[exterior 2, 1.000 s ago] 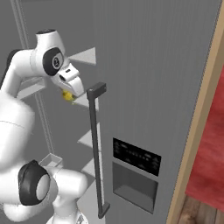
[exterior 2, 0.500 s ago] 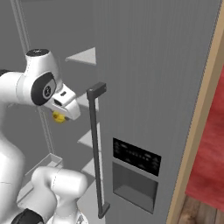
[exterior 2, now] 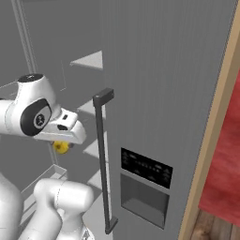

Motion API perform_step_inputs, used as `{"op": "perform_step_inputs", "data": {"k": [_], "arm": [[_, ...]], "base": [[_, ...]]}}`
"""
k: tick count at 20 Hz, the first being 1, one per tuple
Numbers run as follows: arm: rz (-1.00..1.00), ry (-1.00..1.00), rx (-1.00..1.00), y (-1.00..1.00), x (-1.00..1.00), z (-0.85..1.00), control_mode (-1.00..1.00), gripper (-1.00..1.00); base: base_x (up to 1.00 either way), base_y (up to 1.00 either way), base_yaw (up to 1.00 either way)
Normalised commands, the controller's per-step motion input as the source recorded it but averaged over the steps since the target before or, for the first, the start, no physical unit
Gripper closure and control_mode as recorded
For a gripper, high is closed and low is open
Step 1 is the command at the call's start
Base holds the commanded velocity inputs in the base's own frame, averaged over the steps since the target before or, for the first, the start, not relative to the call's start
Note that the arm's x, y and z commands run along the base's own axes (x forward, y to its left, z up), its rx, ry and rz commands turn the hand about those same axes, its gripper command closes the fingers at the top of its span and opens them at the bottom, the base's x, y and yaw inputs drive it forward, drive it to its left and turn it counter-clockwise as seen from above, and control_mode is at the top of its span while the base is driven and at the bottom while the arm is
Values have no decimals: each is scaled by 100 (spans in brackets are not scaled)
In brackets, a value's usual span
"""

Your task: Place the cold items (lemon and mango) from the fridge in one tupperware on the dining counter. Place the warm items (kebab skewer and hot dog) in the stove area in another tupperware.

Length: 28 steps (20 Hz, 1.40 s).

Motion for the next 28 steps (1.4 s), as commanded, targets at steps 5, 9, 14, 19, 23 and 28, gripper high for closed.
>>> {"op": "perform_step_inputs", "data": {"k": [5,9,14,19,23,28], "arm": [[-1,22,-1,-11,2,-36,-100,100],[-3,3,19,-3,-5,-34,-100,100],[0,0,5,4,-6,-23,-100,100],[0,0,0,0,0,-1,-100,100],[0,0,0,0,-19,-10,100,100],[0,0,0,0,0,0,100,100]], "base": [[0,0,0],[0,0,0],[0,0,0],[0,0,0],[-12,0,0],[-64,0,0]]}}
